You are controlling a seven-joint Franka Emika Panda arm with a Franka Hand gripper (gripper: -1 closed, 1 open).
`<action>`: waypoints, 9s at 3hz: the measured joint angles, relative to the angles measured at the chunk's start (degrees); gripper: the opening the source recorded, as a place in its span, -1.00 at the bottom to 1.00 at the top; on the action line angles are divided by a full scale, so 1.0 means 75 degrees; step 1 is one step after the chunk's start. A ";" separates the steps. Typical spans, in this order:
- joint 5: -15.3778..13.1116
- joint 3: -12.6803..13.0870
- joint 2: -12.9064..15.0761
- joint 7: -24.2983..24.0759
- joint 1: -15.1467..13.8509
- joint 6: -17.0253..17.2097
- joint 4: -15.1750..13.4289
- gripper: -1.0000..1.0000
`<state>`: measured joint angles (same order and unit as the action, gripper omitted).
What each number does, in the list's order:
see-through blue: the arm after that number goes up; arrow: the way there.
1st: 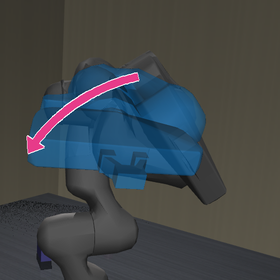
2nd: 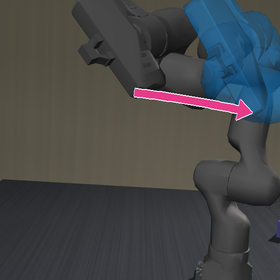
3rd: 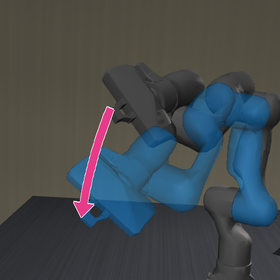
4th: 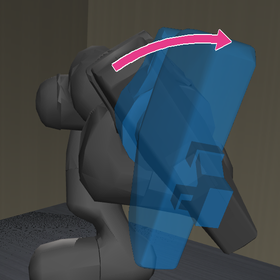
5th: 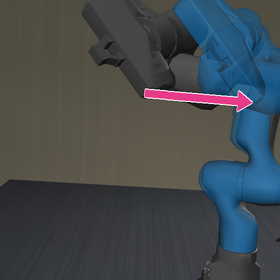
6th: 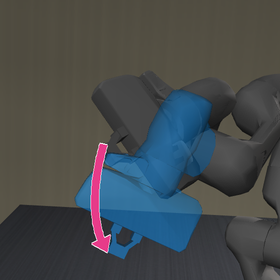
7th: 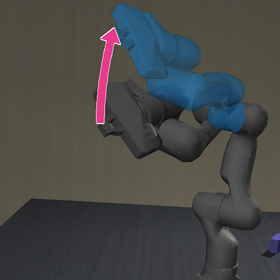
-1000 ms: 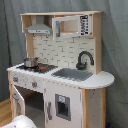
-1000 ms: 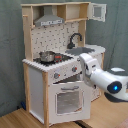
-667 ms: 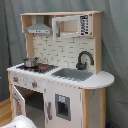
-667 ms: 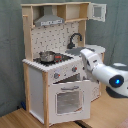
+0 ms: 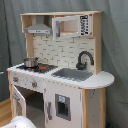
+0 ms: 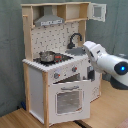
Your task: Play with the kitchen
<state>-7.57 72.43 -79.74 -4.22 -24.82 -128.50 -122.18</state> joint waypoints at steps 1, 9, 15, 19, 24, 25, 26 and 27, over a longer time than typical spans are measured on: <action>0.0143 -0.0283 0.0160 0.0798 0.0224 0.0104 -0.0258 1.00; 0.2196 -0.1551 0.2170 0.6599 0.0872 0.2190 -0.0755 1.00; 0.2439 -0.0929 0.5514 1.0009 0.0034 0.1395 -0.0861 1.00; 0.2425 0.0333 0.6364 1.0898 -0.1316 0.0512 -0.0867 -1.00; 0.2544 0.3052 0.6596 1.0864 -0.3962 -0.0238 -0.0887 -1.00; 0.2701 0.3584 0.6594 1.0666 -0.4409 -0.0537 -0.0885 -1.00; 0.2858 0.4099 0.6594 1.0482 -0.4910 -0.0770 -0.0883 -1.00; 0.3134 0.4549 0.6593 0.9928 -0.5017 -0.0876 -0.0819 -1.00</action>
<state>15.93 106.54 -30.30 70.24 -62.45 -135.07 -128.32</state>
